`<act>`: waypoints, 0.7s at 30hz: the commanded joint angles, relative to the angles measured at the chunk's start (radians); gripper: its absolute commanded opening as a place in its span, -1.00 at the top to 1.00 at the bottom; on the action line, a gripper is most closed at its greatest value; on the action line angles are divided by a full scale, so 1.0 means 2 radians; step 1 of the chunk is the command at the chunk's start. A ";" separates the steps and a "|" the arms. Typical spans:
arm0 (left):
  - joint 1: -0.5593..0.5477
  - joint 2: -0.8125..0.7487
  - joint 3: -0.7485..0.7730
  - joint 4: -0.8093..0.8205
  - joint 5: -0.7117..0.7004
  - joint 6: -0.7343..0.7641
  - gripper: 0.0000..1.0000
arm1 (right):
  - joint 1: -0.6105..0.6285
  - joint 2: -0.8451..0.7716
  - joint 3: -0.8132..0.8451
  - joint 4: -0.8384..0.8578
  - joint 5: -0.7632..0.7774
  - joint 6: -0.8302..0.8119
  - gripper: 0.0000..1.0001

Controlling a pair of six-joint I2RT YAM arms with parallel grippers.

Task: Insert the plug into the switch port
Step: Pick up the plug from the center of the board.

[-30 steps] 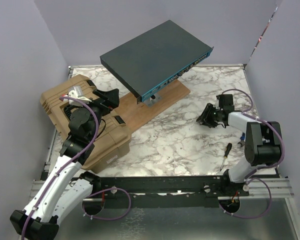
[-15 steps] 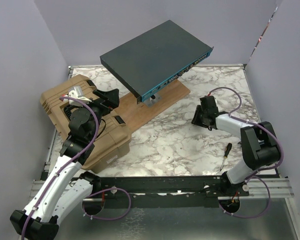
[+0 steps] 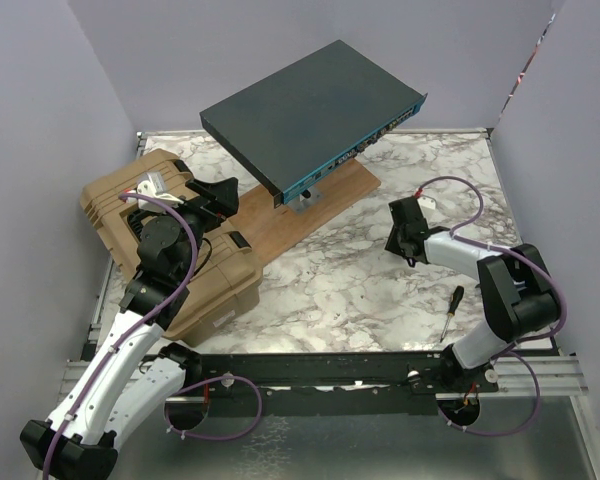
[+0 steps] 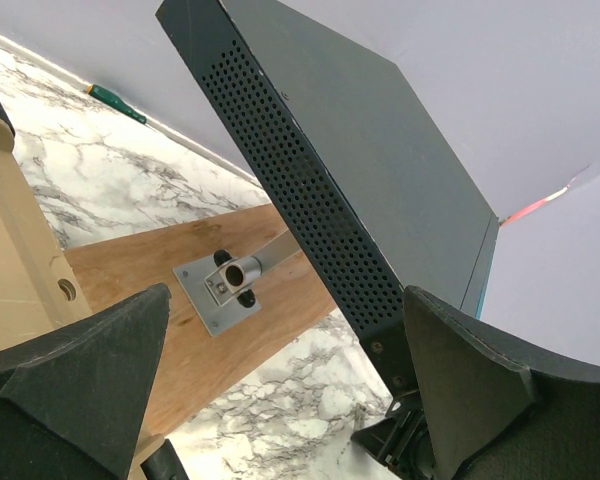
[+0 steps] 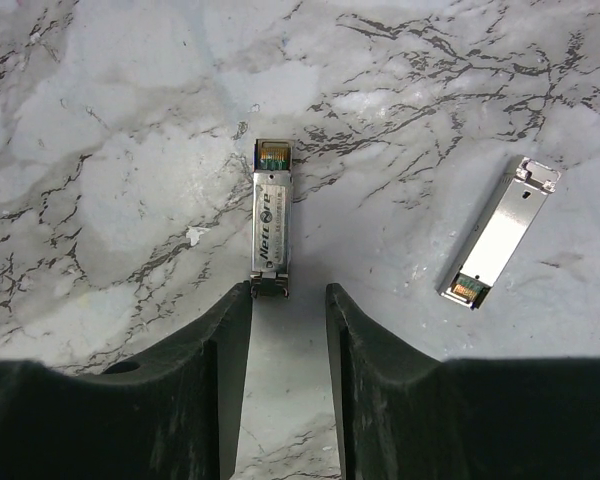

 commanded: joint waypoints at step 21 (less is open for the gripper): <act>-0.004 0.001 -0.003 -0.001 -0.015 0.011 -0.98 | 0.018 0.022 -0.030 0.029 0.013 -0.029 0.71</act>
